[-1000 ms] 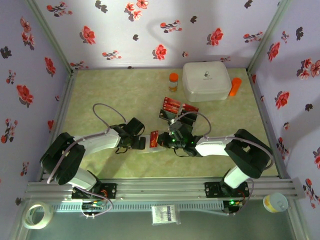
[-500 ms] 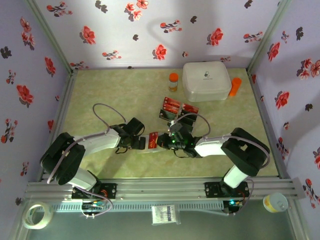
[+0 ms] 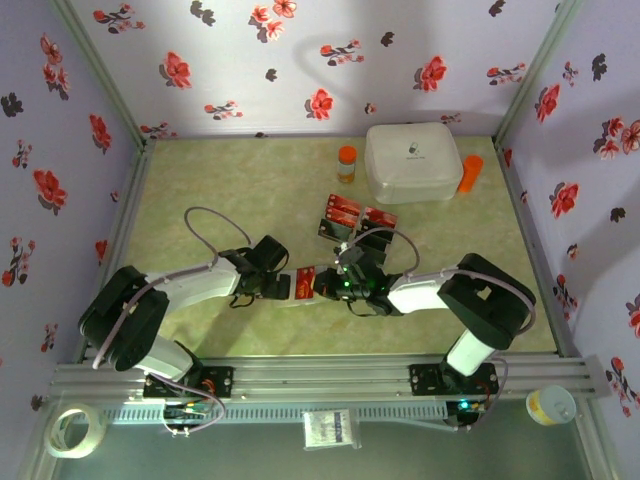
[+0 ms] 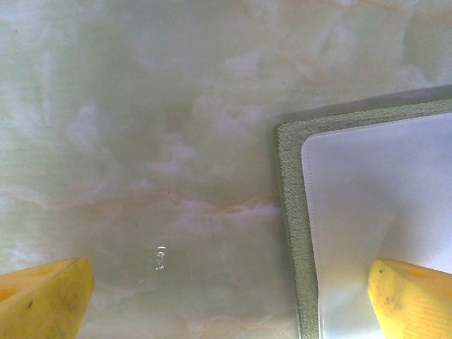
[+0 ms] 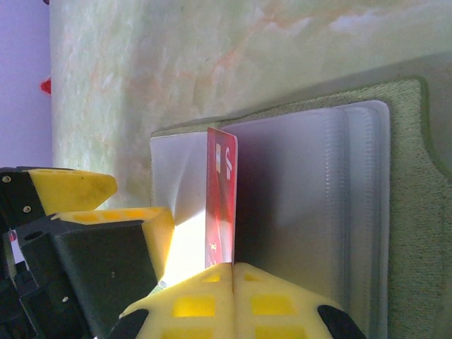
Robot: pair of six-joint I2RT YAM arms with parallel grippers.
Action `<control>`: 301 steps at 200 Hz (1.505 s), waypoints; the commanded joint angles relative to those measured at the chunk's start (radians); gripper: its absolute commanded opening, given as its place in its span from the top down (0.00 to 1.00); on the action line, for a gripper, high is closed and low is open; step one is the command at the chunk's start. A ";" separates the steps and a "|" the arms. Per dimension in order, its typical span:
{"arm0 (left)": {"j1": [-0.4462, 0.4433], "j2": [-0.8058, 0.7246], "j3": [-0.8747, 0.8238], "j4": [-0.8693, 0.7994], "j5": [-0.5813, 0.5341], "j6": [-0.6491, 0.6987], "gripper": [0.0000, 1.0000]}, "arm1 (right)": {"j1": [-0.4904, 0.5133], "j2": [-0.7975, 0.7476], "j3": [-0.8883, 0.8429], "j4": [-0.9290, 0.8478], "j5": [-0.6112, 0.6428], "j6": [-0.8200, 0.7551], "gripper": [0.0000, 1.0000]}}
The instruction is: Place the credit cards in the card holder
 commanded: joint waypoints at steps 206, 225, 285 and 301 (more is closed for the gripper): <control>0.018 0.016 -0.012 -0.050 -0.036 -0.002 0.00 | -0.011 0.009 0.058 -0.163 -0.060 -0.035 1.00; 0.018 0.017 -0.012 -0.049 -0.036 -0.001 0.00 | -0.016 0.018 0.071 -0.183 -0.072 -0.042 1.00; 0.018 0.018 -0.011 -0.048 -0.036 -0.001 0.00 | -0.020 0.052 0.113 -0.240 -0.105 -0.068 1.00; 0.018 0.019 -0.010 -0.046 -0.036 0.000 0.00 | -0.020 0.061 0.119 -0.249 -0.108 -0.072 1.00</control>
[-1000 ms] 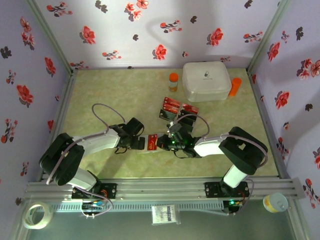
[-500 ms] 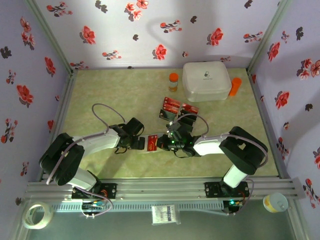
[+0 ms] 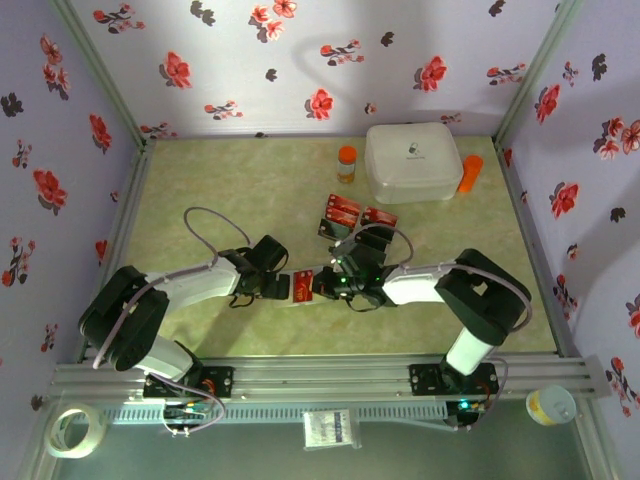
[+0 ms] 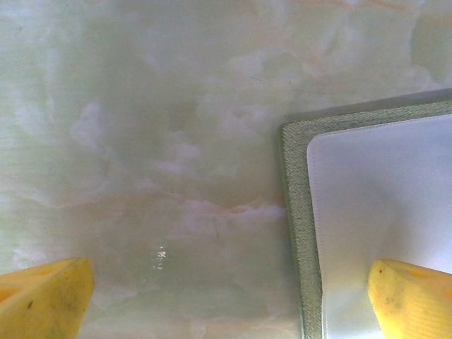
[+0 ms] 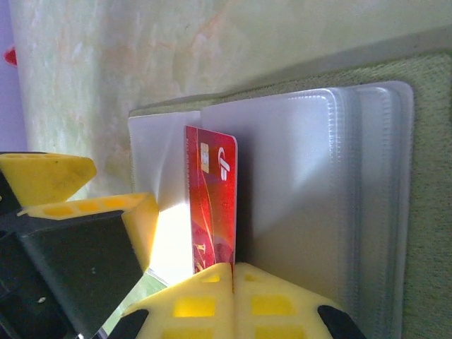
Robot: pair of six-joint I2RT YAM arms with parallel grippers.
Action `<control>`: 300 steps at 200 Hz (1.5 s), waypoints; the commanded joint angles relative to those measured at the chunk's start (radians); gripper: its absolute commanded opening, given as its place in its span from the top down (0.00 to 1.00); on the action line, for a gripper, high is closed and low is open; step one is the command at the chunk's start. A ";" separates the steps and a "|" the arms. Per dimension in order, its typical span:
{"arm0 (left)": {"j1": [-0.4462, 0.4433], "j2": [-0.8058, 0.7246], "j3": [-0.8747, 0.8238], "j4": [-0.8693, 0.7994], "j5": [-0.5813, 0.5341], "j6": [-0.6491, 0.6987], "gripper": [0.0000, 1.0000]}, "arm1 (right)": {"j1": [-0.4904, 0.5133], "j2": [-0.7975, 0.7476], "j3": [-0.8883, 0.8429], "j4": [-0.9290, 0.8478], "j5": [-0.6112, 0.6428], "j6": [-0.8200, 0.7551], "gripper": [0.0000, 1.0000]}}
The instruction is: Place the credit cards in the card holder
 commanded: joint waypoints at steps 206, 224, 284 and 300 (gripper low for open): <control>0.066 -0.035 -0.022 -0.053 -0.037 0.018 0.00 | 0.002 -0.054 0.231 -0.415 0.053 -0.237 0.81; 0.067 -0.028 -0.021 -0.051 -0.036 0.021 0.00 | 0.007 -0.016 0.254 -0.414 0.049 -0.241 0.86; 0.069 -0.020 -0.020 -0.039 -0.036 0.028 0.00 | 0.023 0.078 0.284 -0.401 0.051 -0.245 0.92; 0.068 -0.016 -0.020 -0.038 -0.034 0.029 0.00 | 0.032 0.104 0.297 -0.399 0.047 -0.245 0.92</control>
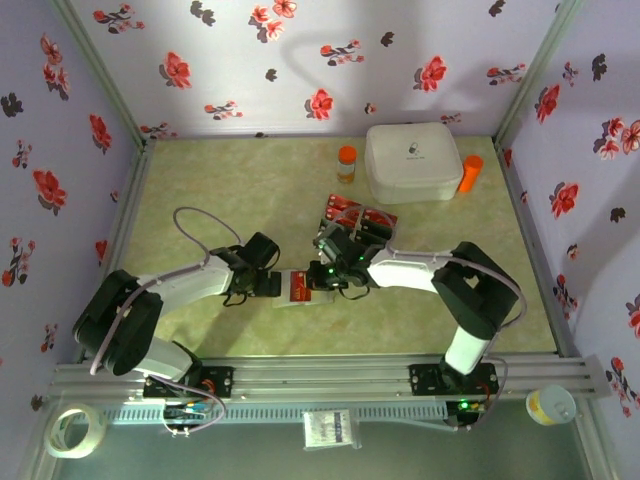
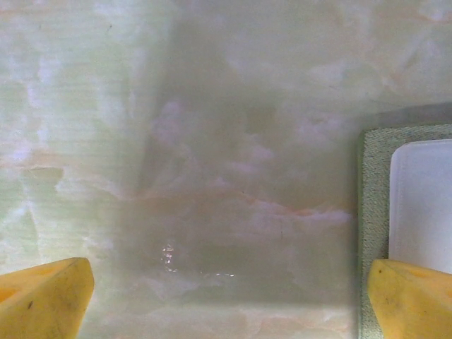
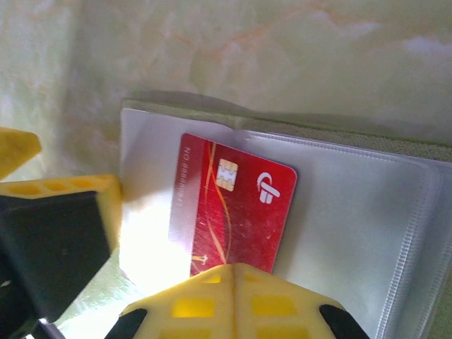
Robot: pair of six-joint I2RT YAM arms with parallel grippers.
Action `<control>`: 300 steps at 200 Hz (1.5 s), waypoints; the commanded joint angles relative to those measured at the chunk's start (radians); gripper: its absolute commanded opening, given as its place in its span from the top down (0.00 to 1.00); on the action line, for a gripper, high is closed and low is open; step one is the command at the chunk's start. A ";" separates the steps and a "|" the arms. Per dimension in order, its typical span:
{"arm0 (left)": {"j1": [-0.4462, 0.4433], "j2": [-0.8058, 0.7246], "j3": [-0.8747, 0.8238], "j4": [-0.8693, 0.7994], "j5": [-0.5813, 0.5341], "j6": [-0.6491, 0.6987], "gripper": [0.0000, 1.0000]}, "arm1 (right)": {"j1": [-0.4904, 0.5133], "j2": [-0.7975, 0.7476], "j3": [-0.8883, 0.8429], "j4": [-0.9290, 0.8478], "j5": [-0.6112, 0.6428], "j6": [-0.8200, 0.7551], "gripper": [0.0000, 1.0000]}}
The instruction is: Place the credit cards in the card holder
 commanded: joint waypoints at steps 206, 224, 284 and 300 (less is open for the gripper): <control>0.046 -0.019 -0.041 0.007 -0.014 0.006 0.00 | 0.050 0.069 0.115 -0.053 0.030 -0.019 0.95; 0.047 -0.004 -0.038 0.012 -0.013 0.010 0.00 | 0.050 0.080 0.115 -0.048 0.030 -0.017 0.95; 0.047 0.008 -0.033 0.020 -0.009 0.019 0.00 | 0.049 0.096 0.103 -0.052 0.056 -0.023 0.97; 0.047 0.008 -0.034 0.020 -0.007 0.018 0.00 | 0.049 0.091 0.096 -0.048 0.060 -0.020 0.97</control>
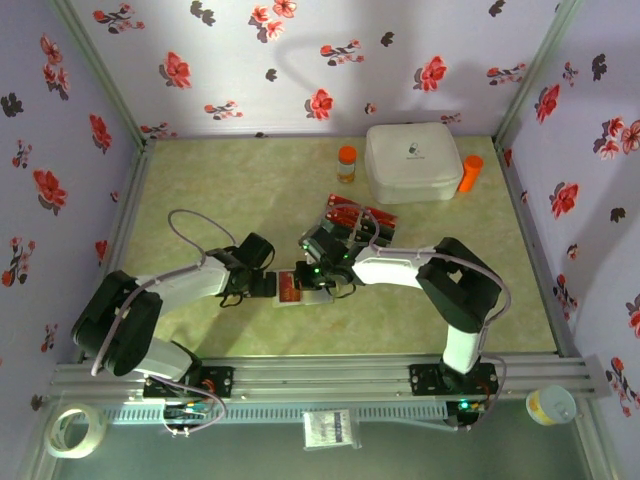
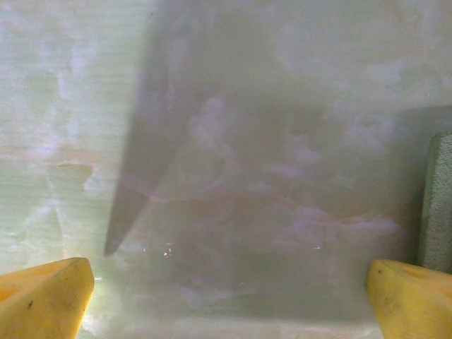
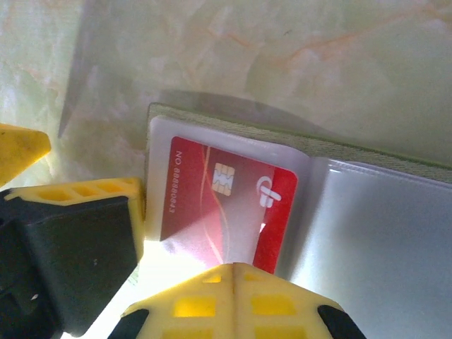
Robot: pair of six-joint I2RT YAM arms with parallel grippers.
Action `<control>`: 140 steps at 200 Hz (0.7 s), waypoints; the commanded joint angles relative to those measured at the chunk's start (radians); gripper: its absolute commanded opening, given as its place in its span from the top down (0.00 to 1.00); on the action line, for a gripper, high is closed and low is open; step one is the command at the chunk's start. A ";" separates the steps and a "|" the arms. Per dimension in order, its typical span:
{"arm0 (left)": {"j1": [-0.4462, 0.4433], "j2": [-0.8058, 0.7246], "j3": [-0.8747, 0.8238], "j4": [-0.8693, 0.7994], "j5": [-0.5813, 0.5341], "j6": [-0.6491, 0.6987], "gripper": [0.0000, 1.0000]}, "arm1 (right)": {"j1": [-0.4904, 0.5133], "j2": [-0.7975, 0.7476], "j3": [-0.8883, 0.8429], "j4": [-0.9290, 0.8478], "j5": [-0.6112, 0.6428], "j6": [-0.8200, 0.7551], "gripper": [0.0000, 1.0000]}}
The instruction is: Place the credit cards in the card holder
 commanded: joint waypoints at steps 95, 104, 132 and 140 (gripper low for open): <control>0.008 0.017 -0.005 0.007 -0.007 0.011 0.00 | 0.008 0.070 -0.009 0.024 0.000 0.006 1.00; 0.008 0.017 -0.005 0.006 -0.005 0.010 0.00 | 0.011 0.076 -0.003 0.027 -0.003 0.009 1.00; 0.008 0.017 -0.004 0.006 -0.005 0.010 0.00 | 0.018 0.087 0.010 0.034 -0.011 0.017 1.00; 0.007 0.017 -0.004 0.006 -0.005 0.011 0.00 | 0.019 0.091 0.011 0.038 -0.014 0.018 1.00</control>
